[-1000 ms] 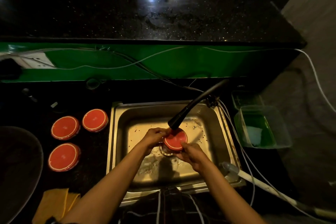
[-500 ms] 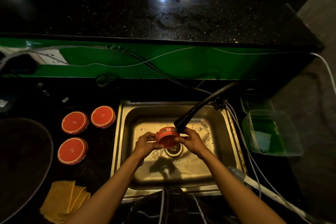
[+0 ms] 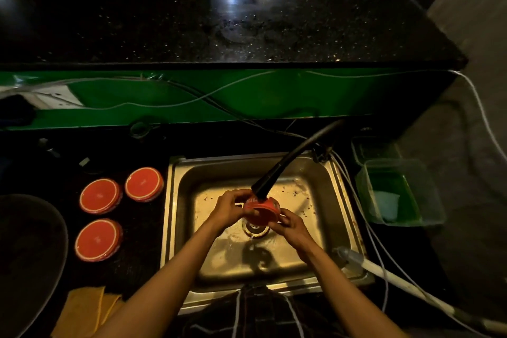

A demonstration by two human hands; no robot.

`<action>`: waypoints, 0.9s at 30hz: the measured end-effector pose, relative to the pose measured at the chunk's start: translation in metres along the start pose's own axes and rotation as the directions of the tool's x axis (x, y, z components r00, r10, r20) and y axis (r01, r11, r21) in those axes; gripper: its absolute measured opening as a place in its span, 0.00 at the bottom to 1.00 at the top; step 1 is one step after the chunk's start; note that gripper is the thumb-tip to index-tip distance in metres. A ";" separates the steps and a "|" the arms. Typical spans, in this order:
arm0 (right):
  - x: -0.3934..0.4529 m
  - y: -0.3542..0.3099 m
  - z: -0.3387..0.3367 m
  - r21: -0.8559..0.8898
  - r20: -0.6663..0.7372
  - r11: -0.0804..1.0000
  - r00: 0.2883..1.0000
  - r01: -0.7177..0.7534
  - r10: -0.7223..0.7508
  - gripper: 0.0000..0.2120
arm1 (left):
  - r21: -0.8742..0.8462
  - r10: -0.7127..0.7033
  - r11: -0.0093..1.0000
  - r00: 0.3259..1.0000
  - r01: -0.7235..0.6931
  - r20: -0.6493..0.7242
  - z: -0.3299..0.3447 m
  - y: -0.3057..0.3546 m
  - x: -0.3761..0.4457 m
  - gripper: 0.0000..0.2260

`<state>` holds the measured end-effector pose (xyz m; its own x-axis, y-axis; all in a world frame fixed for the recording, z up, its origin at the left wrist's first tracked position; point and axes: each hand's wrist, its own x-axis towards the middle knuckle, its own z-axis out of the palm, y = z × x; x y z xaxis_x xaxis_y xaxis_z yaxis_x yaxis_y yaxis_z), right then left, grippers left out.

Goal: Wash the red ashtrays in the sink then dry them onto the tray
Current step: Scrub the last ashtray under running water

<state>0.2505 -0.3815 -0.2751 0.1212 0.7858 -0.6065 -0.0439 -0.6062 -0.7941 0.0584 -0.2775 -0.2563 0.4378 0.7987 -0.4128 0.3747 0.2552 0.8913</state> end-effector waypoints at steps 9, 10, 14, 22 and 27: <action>-0.003 -0.030 -0.017 0.012 -0.048 0.990 0.989 -0.141 0.141 0.11 | -0.407 -0.421 0.829 0.907 0.385 0.001 0.026 -0.008 0.013 0.19; 0.001 -0.033 -0.012 0.079 -0.041 0.978 0.979 -0.195 0.198 0.12 | -0.459 -0.451 0.796 0.893 0.396 -0.012 0.025 -0.009 0.013 0.19; 0.025 -0.037 0.011 0.240 0.046 0.893 0.923 -0.381 0.381 0.16 | -0.710 -0.522 0.580 0.851 0.401 0.054 0.004 -0.010 0.013 0.14; 0.041 -0.044 0.038 0.522 0.283 0.583 0.771 -0.622 0.570 0.17 | -0.841 -0.512 0.404 0.851 0.360 0.119 -0.030 -0.004 0.011 0.07; 0.036 -0.033 0.024 0.602 0.290 0.526 0.779 -0.600 0.556 0.17 | -0.820 -0.464 0.449 0.877 0.357 0.127 -0.013 0.004 0.017 0.04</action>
<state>0.2328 -0.3302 -0.2716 -0.2175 0.3109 -0.9252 -0.6932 -0.7165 -0.0778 0.0565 -0.2558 -0.2571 0.3139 0.5123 -0.7994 -0.3456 0.8458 0.4063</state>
